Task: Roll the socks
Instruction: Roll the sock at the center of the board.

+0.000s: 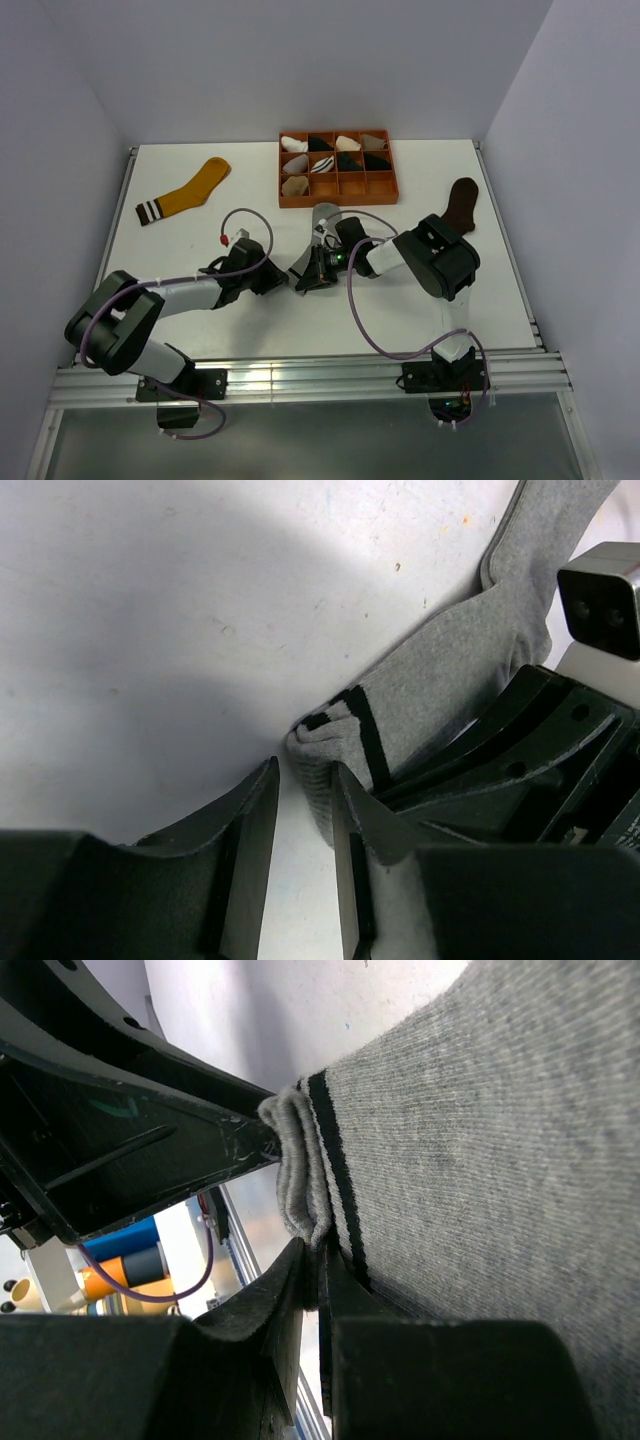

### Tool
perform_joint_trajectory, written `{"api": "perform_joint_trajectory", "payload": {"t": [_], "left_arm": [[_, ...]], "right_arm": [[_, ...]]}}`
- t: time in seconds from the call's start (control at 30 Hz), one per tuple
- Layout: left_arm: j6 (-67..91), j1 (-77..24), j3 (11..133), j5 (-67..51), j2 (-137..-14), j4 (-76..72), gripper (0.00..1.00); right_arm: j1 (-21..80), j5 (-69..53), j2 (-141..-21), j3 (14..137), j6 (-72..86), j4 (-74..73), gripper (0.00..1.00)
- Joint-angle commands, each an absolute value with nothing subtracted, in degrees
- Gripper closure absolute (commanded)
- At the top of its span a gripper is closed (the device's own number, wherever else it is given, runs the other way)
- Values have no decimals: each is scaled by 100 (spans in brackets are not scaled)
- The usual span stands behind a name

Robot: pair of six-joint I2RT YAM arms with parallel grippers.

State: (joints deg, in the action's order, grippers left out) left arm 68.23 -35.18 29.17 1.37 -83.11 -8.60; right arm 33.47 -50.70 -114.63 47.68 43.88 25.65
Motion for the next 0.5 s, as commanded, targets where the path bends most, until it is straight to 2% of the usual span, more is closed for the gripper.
{"api": "perform_joint_trajectory", "payload": {"t": [0.0,0.27,0.37,0.47], "left_arm": [[6706,-3524,3049,351,-8665,-423,66],[6653,-3524,3410,588,-9105,483,78],[6627,-3533,3524,667,-9246,799,81],[6583,-3542,3612,703,-9369,966,82]], "right_arm": [[3305,-4834,-11646,4834,4219,2162,97],[3331,-4509,-11453,4992,3885,1609,87],[3375,-4272,-11294,5036,3727,1346,80],[3462,-3947,-11040,5071,3542,1029,68]]}}
